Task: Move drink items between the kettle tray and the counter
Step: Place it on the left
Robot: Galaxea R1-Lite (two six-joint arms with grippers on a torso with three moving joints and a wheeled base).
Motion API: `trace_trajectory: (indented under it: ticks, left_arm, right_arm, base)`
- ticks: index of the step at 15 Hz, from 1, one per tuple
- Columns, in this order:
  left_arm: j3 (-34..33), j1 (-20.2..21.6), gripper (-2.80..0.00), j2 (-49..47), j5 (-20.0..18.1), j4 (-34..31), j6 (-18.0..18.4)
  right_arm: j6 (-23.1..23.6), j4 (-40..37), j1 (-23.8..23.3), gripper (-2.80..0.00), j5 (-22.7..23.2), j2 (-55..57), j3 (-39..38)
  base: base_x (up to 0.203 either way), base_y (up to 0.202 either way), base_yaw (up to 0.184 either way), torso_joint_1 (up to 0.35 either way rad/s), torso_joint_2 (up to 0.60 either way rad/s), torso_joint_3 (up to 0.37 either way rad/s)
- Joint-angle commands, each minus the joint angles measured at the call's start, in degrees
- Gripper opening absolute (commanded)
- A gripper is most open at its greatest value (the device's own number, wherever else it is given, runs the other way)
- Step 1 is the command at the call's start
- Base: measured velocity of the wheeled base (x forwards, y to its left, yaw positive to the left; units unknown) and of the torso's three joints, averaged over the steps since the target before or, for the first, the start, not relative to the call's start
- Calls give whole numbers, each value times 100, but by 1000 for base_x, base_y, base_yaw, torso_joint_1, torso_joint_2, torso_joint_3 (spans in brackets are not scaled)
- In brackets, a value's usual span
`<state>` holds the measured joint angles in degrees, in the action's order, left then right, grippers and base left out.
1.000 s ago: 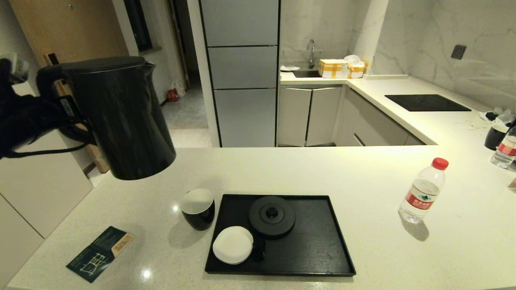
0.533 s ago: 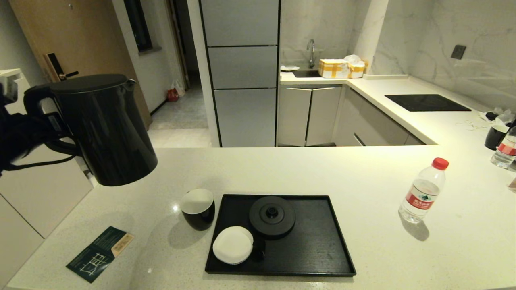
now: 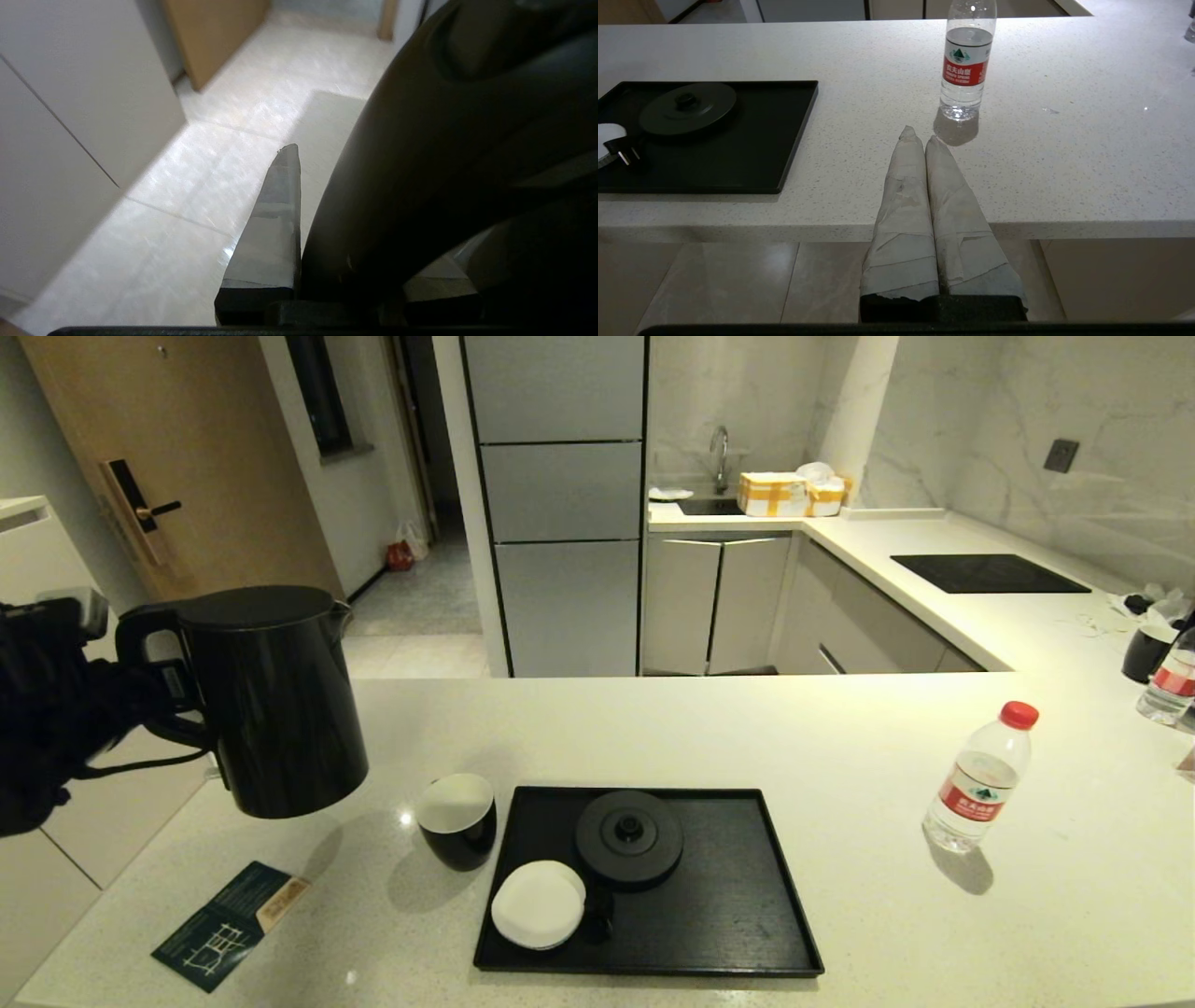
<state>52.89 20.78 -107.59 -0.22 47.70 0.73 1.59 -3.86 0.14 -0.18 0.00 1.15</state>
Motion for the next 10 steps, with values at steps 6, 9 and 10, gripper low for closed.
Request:
trace_trajectory:
  ticks: [6, 9, 10]
  left_arm:
    - [-222, 446, -280, -1355, -29, 1262, 102]
    - [-278, 506, -280, -1790, -103, 1587, 102]
    - [-274, 506, -280, -1903, -122, 1691, 105]
  right_arm:
    - [8, -1, 4, -280, 1, 9, 0]
    - [0, -1, 4, -280, 1, 8, 0]
    - [8, -1, 4, -280, 1, 9, 0]
  base:
    - [0, 0, 0, 0, 0, 0]
    - [0, 0, 0, 0, 0, 0]
    - [0, 0, 0, 0, 0, 0]
